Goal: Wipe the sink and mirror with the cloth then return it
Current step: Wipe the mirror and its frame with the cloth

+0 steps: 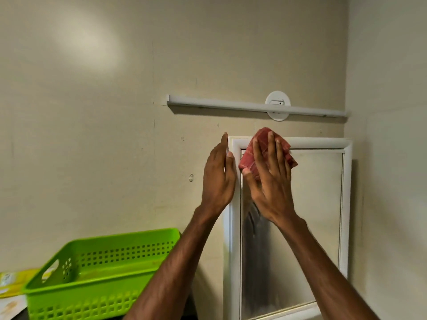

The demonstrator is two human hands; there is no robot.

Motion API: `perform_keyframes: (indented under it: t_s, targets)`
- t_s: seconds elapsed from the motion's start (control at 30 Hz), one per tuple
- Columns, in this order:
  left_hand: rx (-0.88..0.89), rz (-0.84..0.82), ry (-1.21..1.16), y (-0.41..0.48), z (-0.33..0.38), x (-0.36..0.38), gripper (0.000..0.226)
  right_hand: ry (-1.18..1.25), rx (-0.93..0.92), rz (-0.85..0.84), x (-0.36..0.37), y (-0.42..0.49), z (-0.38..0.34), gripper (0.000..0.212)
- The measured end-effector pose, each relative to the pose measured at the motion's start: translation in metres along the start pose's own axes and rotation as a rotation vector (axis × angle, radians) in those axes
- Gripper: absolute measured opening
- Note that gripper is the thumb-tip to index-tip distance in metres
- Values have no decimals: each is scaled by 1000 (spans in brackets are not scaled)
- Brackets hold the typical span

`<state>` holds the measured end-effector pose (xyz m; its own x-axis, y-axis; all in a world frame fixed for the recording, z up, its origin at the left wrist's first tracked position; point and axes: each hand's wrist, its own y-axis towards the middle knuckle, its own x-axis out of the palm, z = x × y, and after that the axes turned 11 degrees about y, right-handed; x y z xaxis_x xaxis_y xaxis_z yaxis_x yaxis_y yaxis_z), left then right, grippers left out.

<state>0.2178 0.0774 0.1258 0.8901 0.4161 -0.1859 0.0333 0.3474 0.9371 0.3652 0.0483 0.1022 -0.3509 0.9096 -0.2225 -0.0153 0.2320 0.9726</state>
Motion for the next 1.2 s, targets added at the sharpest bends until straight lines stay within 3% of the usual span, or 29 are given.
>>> perform_keyframes:
  t_s: [0.13, 0.3, 0.5, 0.63, 0.73, 0.87, 1.0, 1.13, 1.2]
  targets:
    - [-31, -45, -30, 4, -6, -7, 48, -133, -28, -9, -3, 21, 15, 76]
    - [-31, -55, -49, 5, -4, -11, 49, -33, -10, 60, 13, 33, -3, 76]
    - [-78, -86, -29, 12, 0, -21, 49, -9, -187, -18, 14, 26, 0, 78]
    - [-141, -60, -4, 15, 2, -21, 47, -34, 36, 95, 2, 26, 44, 81]
    - [-174, -93, -34, 13, 3, -20, 45, 36, 206, 161, 5, 25, 32, 75]
    - [-220, -110, -146, 14, 14, -25, 46, 36, -77, -4, 19, 20, -22, 65]
    - [-296, -122, -204, 14, 19, -30, 52, 15, -194, -46, 12, 26, 4, 69]
    - [-278, -86, -159, 9, 22, -26, 53, -7, 29, 113, -1, 20, 57, 76]
    - [-269, -78, -136, 6, 24, -22, 52, 57, 175, 179, 1, 19, 50, 72]
